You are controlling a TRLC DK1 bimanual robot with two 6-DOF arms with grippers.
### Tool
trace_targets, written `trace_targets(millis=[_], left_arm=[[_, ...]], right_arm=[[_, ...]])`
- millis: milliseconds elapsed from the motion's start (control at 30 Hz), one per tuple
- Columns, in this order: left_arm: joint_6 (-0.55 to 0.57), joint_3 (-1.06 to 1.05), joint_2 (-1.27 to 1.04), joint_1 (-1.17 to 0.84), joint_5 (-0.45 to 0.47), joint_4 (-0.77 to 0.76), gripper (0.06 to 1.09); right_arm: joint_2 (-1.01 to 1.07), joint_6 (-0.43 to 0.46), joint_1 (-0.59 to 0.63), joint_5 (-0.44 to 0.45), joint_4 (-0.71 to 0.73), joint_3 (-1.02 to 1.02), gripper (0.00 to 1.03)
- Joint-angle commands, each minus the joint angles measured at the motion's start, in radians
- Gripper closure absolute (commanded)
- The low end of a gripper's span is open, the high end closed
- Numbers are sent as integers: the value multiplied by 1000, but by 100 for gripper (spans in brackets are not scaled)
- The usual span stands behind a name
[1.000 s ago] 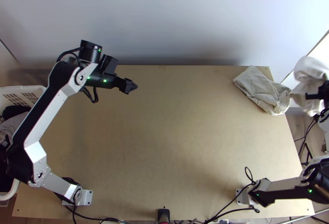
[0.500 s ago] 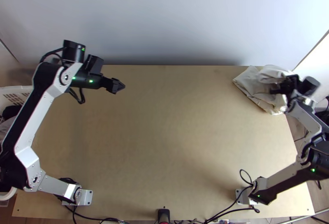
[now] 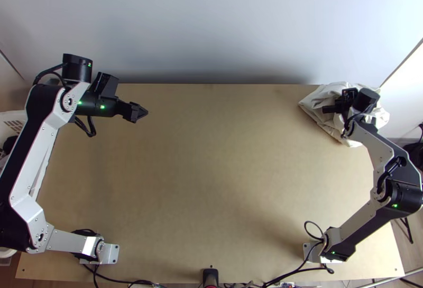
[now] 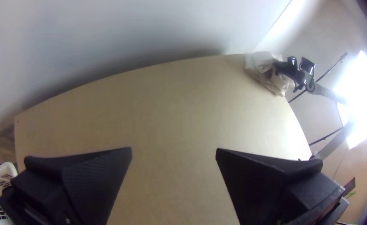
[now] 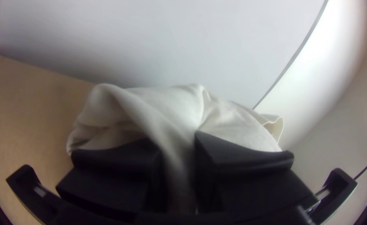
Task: Fold the t-shirt
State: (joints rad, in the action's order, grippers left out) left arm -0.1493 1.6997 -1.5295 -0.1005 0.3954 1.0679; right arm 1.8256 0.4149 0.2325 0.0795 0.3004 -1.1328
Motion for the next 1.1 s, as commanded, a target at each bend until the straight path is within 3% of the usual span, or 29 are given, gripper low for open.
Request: trace_targets(millis=[0,100,167,233,300,467,633,833,1067], left_arm=[[-9,-8,9,15,-1,6,10],[-10,-14,9,13,0,4,10],[-9,-15,5,7,2,3,10],[-3,-15,0,-4,3,0,10],[5,-17,-1,-16,3,-3,10],[11,-31,3,-21,3,-13,10],[11,-49,8,-21,3,-16,10],[11,-44,5,-21,3,-20,10],[2,-57,8,1,3,-19,10]], right_arm=[[-26,-14,10,36,-3,97,100],[-40,-11,42,36,-3,140,99],[-58,-16,59,32,-3,156,84],[-78,-16,73,31,-10,157,84],[-126,-24,82,17,-32,162,76],[-347,-139,71,-80,-129,146,56],[-371,-205,28,-110,-195,36,42],[-209,-148,-2,-109,-191,41,42],[-143,-189,30,-110,-141,19,42]])
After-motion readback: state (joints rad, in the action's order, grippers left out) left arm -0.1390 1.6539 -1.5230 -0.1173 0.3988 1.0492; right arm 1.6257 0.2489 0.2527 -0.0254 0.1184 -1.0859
